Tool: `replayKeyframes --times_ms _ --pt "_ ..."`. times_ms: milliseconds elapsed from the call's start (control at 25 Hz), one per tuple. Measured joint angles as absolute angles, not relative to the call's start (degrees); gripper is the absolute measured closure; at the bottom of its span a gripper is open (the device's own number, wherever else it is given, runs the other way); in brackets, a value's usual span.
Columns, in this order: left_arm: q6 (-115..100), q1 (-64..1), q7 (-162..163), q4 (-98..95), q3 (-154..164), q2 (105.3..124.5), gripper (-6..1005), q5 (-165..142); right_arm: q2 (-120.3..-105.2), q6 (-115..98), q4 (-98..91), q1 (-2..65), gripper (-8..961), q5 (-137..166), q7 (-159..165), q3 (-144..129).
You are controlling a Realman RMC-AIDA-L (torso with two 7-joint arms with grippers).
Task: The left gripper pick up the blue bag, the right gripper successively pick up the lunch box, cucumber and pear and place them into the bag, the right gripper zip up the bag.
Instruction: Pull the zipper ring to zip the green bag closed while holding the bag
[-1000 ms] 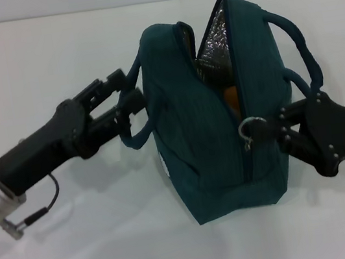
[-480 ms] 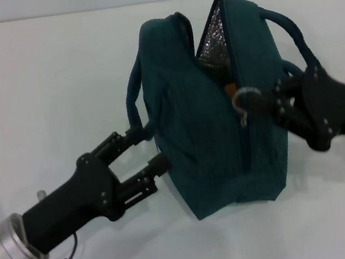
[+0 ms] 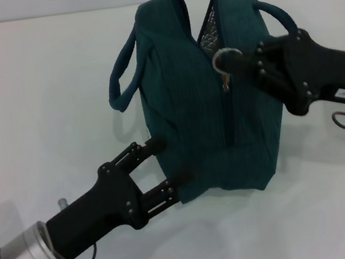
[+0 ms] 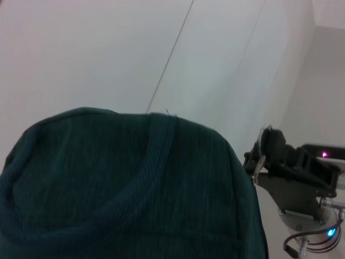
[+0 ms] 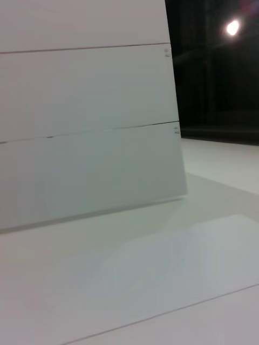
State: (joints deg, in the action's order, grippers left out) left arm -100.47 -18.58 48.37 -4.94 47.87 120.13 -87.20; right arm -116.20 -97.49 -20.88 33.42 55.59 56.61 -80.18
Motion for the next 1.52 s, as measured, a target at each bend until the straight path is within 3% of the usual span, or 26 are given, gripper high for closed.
replayKeyframes --times_ms 640,840,960,1200,1520 --pt "-94.05 -22.95 44.56 1.61 47.91 120.50 197 -84.06 -116.19 -96.94 -21.13 33.81 950 52.48 56.01 -84.68" --pt "-93.17 -23.23 44.26 1.34 47.90 120.38 245 -84.09 -116.19 -96.97 -21.04 33.74 950 52.42 55.99 -84.73" --pt "-92.75 -23.25 44.16 1.21 47.79 120.33 466 -83.94 -116.19 -96.97 -20.84 33.74 950 52.42 55.99 -84.73" --pt "-92.22 -23.35 43.61 1.13 47.63 120.30 614 -83.88 -116.19 -96.85 -20.82 33.60 950 52.38 55.21 -84.73" --pt "-92.13 -23.37 41.93 -0.23 48.07 119.96 693 -84.81 -116.19 -96.89 -20.48 33.26 950 52.34 54.49 -84.67"
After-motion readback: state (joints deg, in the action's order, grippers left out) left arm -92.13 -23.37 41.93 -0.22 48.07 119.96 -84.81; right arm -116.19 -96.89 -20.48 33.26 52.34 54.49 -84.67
